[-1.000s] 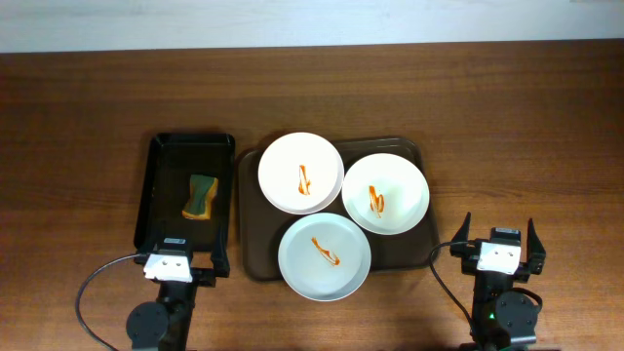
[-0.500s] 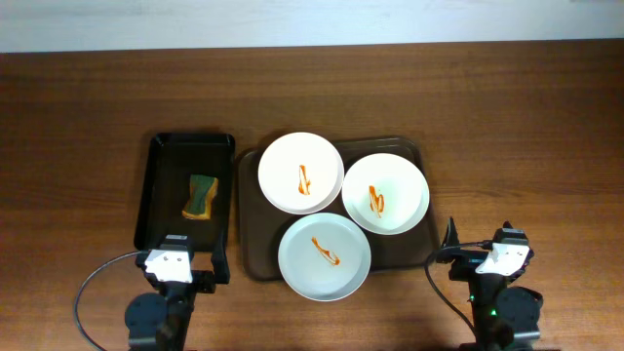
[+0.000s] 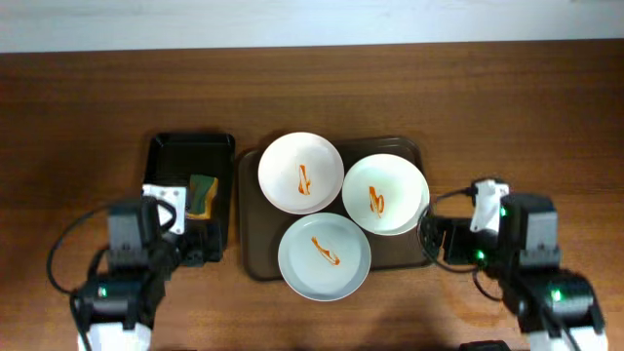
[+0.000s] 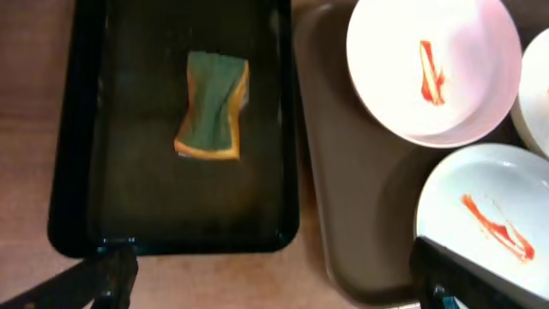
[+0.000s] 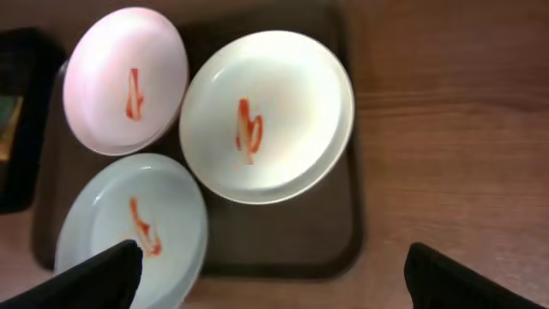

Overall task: Clean dirty plates on tray and stack at the side
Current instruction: 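Move left gripper to the sponge and right gripper to the right plate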

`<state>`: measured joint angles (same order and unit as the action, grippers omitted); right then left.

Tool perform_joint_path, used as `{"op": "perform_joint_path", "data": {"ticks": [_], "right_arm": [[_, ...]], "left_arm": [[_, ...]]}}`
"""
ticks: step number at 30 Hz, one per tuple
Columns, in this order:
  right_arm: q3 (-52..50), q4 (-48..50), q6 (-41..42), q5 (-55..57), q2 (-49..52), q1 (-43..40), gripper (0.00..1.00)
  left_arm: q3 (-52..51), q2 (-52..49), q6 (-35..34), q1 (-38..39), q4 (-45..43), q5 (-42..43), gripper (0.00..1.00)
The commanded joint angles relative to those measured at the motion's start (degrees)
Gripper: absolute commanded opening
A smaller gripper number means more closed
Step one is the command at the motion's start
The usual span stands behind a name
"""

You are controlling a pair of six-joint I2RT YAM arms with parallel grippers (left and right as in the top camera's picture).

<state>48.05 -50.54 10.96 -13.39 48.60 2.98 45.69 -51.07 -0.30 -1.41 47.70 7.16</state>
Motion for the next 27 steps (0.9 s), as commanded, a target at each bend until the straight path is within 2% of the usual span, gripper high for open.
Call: {"op": "perform_joint_path", "data": {"ticks": [1,3,7,8,10,11,13,15,16,17,24,26,27], "right_arm": [[2.2,-0.2,0.5,-9.2,4.7,0.0,0.98],[2.2,-1.4,0.5,-10.1,7.4,0.0,0.98],[2.2,-3.6,0.5,-10.2,10.4,2.0,0.97],[2.2,-3.6,0.5,-10.2,10.8,2.7,0.96],[2.2,-3.2,0.5,-10.2,11.4,3.6,0.93],[2.2,-3.0,0.5,-10.2,11.7,3.9,0.92],[2.2,-2.7,0.5,-10.2,12.3,3.9,0.91],[2.2,-2.6,0.5,-10.2,12.9,3.9,0.90],[2.2,-2.6,0.5,-10.2,13.1,3.9,0.90],[2.2,-2.6,0.5,-10.1,13.2,3.9,0.90],[2.2,-2.5,0.5,-10.1,13.3,3.9,0.90],[2.2,-2.4,0.5,-10.1,13.3,3.9,0.90],[2.2,-2.4,0.5,-10.1,13.3,3.8,0.90]], "left_arm": [[4.4,-3.6,-0.6,0.2,2.3,2.5,1.00],[4.4,-3.6,-0.6,0.2,1.9,3.8,1.00],[4.5,-5.5,-0.8,0.1,-7.5,2.4,1.00],[5.1,-8.5,-3.2,0.1,-9.5,-1.9,1.00],[7.1,-16.7,-3.3,0.1,-10.1,-5.5,0.97],[8.0,-21.2,-3.3,0.1,-10.4,-6.6,0.90],[8.9,-29.7,-3.3,0.1,-12.9,-6.6,0.84],[8.9,-37.1,-3.3,0.1,-16.2,-6.5,0.59],[8.9,-40.3,-3.3,0.1,-18.0,-6.6,0.41],[8.9,-42.0,-3.3,0.1,-19.1,-6.6,0.37],[8.9,-46.8,-3.3,0.1,-22.8,-8.5,0.38],[8.9,-46.8,-3.3,0.1,-22.6,-8.7,0.45],[8.9,-46.8,-3.3,0.1,-22.8,-8.7,0.44]]}}
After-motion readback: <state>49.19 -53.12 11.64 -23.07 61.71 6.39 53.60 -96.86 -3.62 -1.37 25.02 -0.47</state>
